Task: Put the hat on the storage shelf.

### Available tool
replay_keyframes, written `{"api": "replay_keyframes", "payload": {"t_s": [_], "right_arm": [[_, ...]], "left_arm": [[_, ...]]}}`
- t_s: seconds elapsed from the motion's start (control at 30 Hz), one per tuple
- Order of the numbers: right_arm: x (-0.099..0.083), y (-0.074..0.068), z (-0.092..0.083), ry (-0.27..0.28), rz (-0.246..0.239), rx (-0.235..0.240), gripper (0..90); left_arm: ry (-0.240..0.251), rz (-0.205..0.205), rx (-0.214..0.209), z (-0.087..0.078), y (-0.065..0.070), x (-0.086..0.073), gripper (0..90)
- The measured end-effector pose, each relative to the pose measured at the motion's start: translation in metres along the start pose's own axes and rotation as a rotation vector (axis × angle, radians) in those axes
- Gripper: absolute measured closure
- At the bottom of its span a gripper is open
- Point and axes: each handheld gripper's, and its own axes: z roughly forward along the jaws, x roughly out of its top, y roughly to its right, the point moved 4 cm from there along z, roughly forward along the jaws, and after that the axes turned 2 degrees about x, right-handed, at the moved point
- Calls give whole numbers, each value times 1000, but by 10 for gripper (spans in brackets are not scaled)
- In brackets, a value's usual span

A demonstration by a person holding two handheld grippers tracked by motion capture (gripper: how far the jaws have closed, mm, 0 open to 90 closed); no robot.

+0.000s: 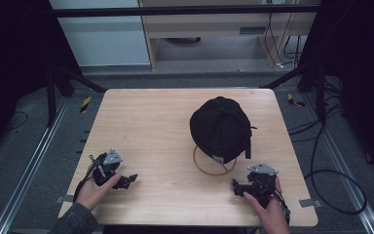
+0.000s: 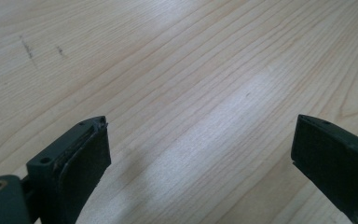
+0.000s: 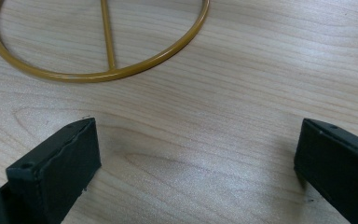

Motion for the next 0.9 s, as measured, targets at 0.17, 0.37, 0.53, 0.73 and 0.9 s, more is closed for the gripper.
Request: {"api": "replay_keyframes", "payload": {"t_s": [0.17,0.37,0.53,0.73,0.9], "right_arm": [[0,0,0,-1,1,0,4],[0,0,0,0,0,0,4],[0,0,0,-1,1,0,4],[0,0,0,0,0,0,4],[0,0,0,-2,5,0,4]], "left_arm": [[3,-14,11,3,-6,-6,41],[6,-20,22,7,-10,-13,40],[22,-47,14,12,-12,-19,16],[31,-46,1,13,-15,-20,0],[31,-46,1,13,-15,-20,0]]}}
